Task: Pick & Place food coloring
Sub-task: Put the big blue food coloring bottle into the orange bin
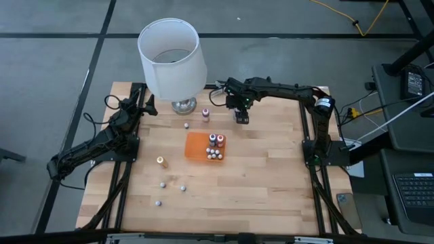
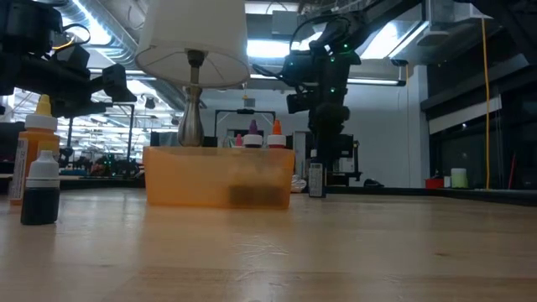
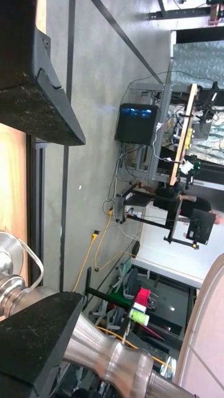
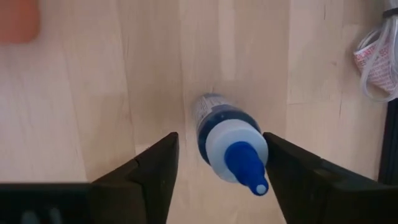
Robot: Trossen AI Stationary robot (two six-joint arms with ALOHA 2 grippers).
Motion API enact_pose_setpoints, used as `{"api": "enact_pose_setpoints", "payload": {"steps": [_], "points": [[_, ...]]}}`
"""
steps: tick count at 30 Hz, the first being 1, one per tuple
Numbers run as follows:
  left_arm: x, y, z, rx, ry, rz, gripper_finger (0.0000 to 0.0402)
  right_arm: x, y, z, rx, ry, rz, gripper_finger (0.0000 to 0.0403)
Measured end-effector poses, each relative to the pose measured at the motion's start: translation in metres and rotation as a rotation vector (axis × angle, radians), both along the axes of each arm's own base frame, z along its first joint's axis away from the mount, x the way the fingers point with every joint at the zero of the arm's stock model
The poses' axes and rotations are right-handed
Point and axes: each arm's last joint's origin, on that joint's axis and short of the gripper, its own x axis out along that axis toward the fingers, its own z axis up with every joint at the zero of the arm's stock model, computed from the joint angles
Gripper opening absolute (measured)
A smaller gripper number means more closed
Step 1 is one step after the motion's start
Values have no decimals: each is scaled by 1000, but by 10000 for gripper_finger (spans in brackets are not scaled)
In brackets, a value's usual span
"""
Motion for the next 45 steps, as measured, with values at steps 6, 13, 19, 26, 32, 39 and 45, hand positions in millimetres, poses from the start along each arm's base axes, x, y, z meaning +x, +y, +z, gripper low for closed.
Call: {"api": "enact_pose_setpoints", "payload": {"steps": [6, 13, 19, 26, 32, 39, 45], "points": [[0, 0, 0, 0, 0, 0, 391, 1, 0, 0, 1, -5, -13, 196], [0, 0, 0, 0, 0, 0, 391, 2, 6, 1, 2, -5, 0, 135], [0, 0, 0, 0, 0, 0, 391, 1, 14, 5, 39, 48, -39, 122], [0, 0, 0, 0, 0, 0, 391, 3, 35, 34, 66, 135, -6, 124], [0, 0, 0, 0, 0, 0, 391, 5, 70, 73, 102, 196, 85, 124], [0, 0, 0, 0, 0, 0, 391, 13, 124, 107, 149, 140, 212, 124], [0, 0, 0, 0, 0, 0, 391, 18, 170, 115, 139, 103, 322, 125]]}}
